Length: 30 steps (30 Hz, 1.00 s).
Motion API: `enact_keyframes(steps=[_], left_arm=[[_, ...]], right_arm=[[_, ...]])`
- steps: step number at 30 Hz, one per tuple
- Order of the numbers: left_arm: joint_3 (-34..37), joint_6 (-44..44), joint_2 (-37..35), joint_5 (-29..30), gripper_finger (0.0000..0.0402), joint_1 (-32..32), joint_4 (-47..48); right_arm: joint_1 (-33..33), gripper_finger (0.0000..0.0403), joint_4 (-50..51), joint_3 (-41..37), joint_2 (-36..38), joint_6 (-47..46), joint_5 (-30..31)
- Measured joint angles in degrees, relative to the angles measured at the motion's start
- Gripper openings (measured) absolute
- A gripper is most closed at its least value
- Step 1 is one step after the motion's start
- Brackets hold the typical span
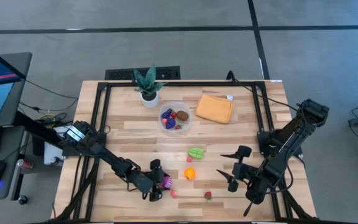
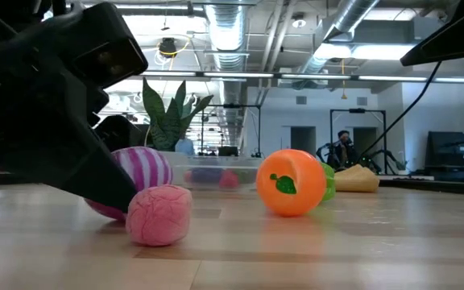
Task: Pick and placing Produce into tupperware
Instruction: Put the purple onion into the transparent bin
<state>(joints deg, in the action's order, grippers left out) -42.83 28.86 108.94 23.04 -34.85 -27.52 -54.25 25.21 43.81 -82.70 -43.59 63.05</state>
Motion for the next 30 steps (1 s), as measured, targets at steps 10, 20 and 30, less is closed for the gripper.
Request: enact_keyframes(steps=[10,20,30], left_arm=[[0.0,0.0,-0.1,0.4,0.027,0.0,-0.1],[0.0,0.0,-0.1,0.2,0.0238,0.0,-0.1],[0.0,0.0,-0.2,0.1,0.023,0.0,-0.3]], right_arm=[[0.0,0.033,0.0,0.0,0.0,0.0,0.0],[0.0,0.0331,0.0,0.0,0.0,0.0,0.0],[0.0,0.0331,0.0,0.0,0.0,0.0,0.0]])
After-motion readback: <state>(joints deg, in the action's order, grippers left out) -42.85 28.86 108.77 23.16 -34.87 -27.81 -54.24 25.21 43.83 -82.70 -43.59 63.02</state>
